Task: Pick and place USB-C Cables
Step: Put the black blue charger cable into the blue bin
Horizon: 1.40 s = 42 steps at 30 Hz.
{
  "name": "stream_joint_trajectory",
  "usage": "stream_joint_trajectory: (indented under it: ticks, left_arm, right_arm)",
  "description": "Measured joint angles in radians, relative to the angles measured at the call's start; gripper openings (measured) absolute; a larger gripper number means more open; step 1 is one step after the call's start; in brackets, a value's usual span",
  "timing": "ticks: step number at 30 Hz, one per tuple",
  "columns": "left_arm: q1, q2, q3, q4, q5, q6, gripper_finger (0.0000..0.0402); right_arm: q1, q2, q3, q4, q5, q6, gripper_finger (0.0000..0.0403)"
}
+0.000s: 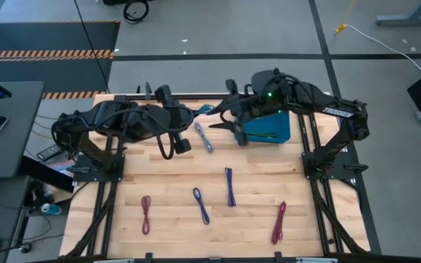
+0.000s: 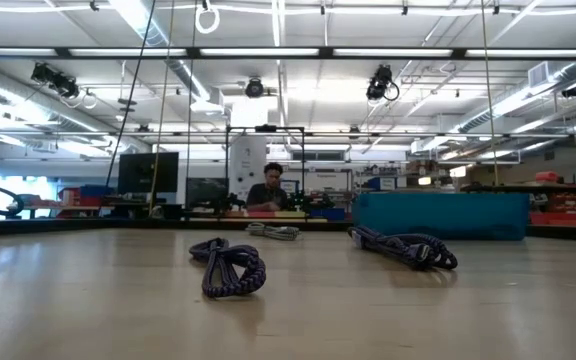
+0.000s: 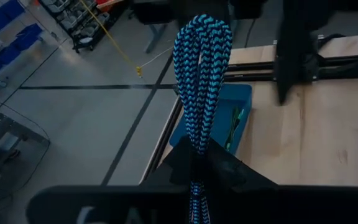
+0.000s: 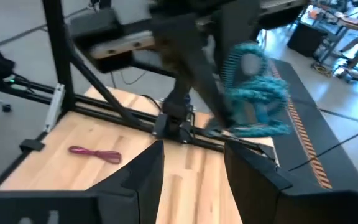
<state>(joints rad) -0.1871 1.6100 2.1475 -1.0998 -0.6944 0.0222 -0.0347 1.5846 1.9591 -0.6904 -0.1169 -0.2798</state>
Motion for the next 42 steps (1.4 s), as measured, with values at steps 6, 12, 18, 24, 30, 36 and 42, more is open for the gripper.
stream_joint_trajectory:
  ticks: [6, 12, 18, 24, 30, 36, 42]
  left_arm:
    - [-0.003, 0.0, 0.0, 0.004, 0.045, -0.017, 0.002]
    - [-0.006, 0.0, 0.0, 0.007, 0.045, -0.019, 0.002]
    - [-0.006, 0.006, -0.001, 0.008, 0.047, -0.019, 0.002]
    - [-0.006, 0.006, -0.001, 0.01, 0.047, -0.019, 0.002]
    - [-0.006, 0.006, -0.001, 0.008, 0.047, -0.019, 0.002]
    - [-0.006, 0.007, -0.001, 0.012, 0.047, -0.001, 0.0069]
    - [-0.007, 0.006, -0.001, 0.077, 0.043, 0.058, 0.0134]
  right_arm:
    - [-0.019, 0.001, 0.0, 0.059, 0.001, -0.037, 0.0174]
    - [-0.027, 0.001, 0.0, 0.07, -0.007, -0.037, 0.0174]
    - [-0.02, 0.001, 0.0, 0.093, -0.011, -0.038, 0.0173]
    - [-0.02, 0.001, 0.0, 0.106, -0.042, -0.037, 0.0166]
    - [-0.02, 0.001, 0.0, 0.095, -0.042, -0.037, 0.01]
    - [-0.02, 0.001, 0.002, 0.061, -0.038, -0.057, 0.0033]
    - [-0.028, 0.002, 0.001, 0.008, 0.069, -0.082, 0.0033]
